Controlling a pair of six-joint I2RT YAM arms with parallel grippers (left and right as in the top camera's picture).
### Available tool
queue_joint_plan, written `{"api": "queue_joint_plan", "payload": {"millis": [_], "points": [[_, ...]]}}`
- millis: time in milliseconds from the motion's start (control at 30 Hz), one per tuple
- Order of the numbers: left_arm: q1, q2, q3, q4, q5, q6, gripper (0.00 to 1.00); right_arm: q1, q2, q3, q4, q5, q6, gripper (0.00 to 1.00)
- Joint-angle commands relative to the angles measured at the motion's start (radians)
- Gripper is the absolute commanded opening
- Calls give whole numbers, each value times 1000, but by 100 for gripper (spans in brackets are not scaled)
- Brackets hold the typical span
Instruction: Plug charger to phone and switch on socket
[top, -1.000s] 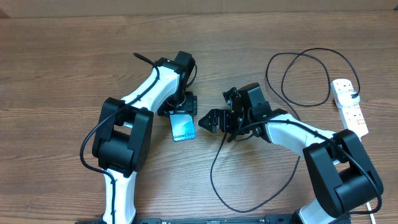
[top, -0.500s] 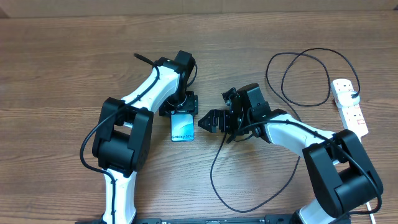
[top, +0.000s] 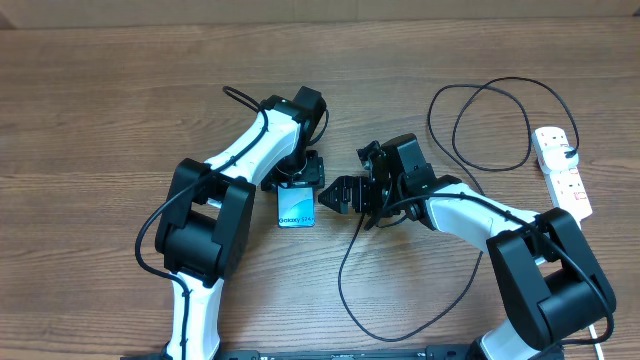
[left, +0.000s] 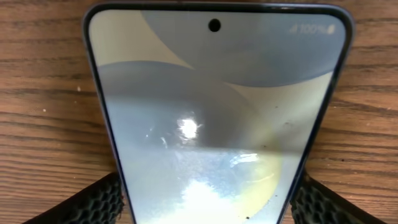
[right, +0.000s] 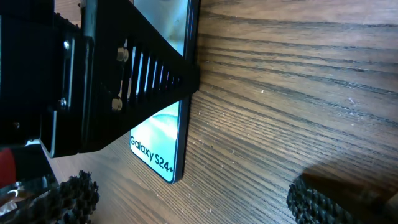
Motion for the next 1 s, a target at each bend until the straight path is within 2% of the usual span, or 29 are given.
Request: {"api": "queue_joint_plan", "payload": {"millis": [0, 167, 333, 467, 667, 767, 833, 967], "points": [[2, 28, 0, 2, -50, -26, 86, 4, -21, -2, -1, -2, -8, 100], [2, 28, -7, -1, -47, -26, 89, 4, -21, -2, -1, -2, -8, 100], [2, 28, -10, 2, -43, -26, 78, 4, -21, -2, -1, -2, -8, 100], [2, 28, -10, 2, -43, -26, 76, 4, -21, -2, -1, -1, -8, 100], [0, 28, -24, -2, -35, -42, 90, 4, -21, -2, -3, -1, -8, 100], [0, 28, -40, 2, -33, -59, 92, 4, -21, -2, -3, -1, -8, 100], [0, 28, -42, 6, -31, -58, 89, 4, -21, -2, -3, -1, -8, 100], [0, 28, -42, 14, -16, -57, 77, 4, -21, -2, -3, 9, -8, 100]]}}
